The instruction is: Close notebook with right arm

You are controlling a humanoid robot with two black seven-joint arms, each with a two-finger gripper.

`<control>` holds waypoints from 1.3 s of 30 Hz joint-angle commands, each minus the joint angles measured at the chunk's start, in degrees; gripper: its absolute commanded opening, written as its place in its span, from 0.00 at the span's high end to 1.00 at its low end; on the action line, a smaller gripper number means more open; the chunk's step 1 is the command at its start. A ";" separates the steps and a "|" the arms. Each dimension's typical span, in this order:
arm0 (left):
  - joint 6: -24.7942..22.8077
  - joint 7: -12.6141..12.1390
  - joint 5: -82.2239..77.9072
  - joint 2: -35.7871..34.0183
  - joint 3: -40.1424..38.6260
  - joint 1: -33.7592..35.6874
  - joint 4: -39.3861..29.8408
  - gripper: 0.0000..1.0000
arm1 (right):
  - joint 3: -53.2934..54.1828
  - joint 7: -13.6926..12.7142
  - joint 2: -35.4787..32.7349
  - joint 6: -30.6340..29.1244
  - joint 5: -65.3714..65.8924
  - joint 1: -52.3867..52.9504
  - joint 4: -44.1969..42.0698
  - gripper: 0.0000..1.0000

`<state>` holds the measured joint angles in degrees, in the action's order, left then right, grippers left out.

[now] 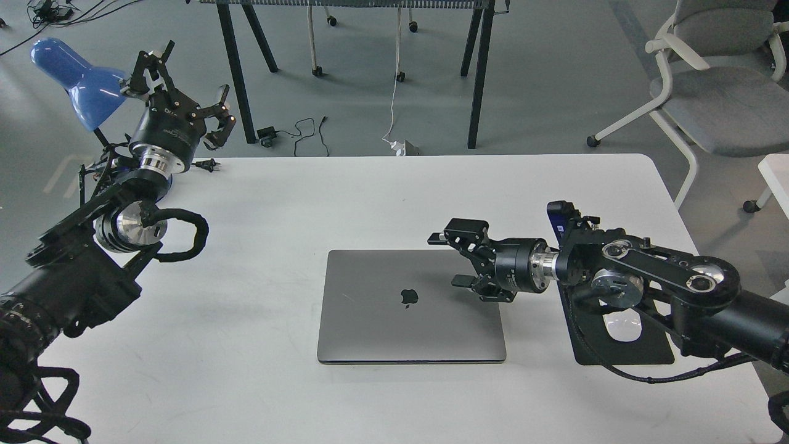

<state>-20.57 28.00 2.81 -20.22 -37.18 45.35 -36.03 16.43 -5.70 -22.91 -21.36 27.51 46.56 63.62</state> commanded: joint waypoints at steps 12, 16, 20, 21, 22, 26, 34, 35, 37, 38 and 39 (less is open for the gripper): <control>0.00 0.00 0.00 0.00 0.00 0.00 0.00 0.00 | 39.18 1.04 4.54 1.06 -0.79 -1.82 -4.91 0.00; 0.00 0.00 0.00 0.00 0.00 0.00 0.00 0.00 | 45.09 0.95 4.54 0.62 -9.72 -3.84 -5.09 0.00; 0.00 0.00 0.00 0.00 0.00 0.00 0.00 0.00 | 46.59 1.39 4.54 0.09 -20.28 -4.28 -5.96 0.00; 0.00 0.00 0.00 0.00 0.00 0.00 0.00 0.00 | 47.20 1.65 4.54 -0.26 -21.17 -4.46 -6.40 0.00; 0.00 0.00 0.00 0.00 0.00 0.00 0.00 0.00 | 47.73 1.92 4.54 -0.87 -21.79 -4.98 -6.58 0.00; 0.00 0.00 0.00 0.00 0.00 0.00 0.00 0.00 | 50.54 2.01 4.54 -6.64 -22.50 -7.44 -6.49 0.00; 0.00 0.00 0.00 -0.09 0.00 0.00 0.00 0.00 | 52.83 2.01 6.29 -6.64 -29.17 -9.12 -6.40 0.00; 0.00 0.00 0.00 -0.09 0.00 0.00 0.00 0.00 | 52.92 2.01 6.30 -6.50 -29.44 -9.12 -6.49 0.00; 0.00 0.00 0.00 -0.09 0.00 -0.09 0.00 0.00 | 53.27 1.92 6.39 -4.75 -29.27 -9.20 -6.58 0.00; 0.00 0.00 0.00 -0.09 0.00 0.00 0.00 0.00 | 52.40 1.92 6.30 -3.96 -29.18 -9.20 -6.67 0.00; 0.00 0.00 0.00 0.00 0.00 0.00 0.00 0.00 | 52.31 1.92 6.30 -3.61 -29.18 -9.29 -6.67 0.00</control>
<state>-20.57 28.00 2.81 -20.28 -37.18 45.35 -36.04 69.42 -3.69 -16.62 -26.57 -1.70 37.40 57.16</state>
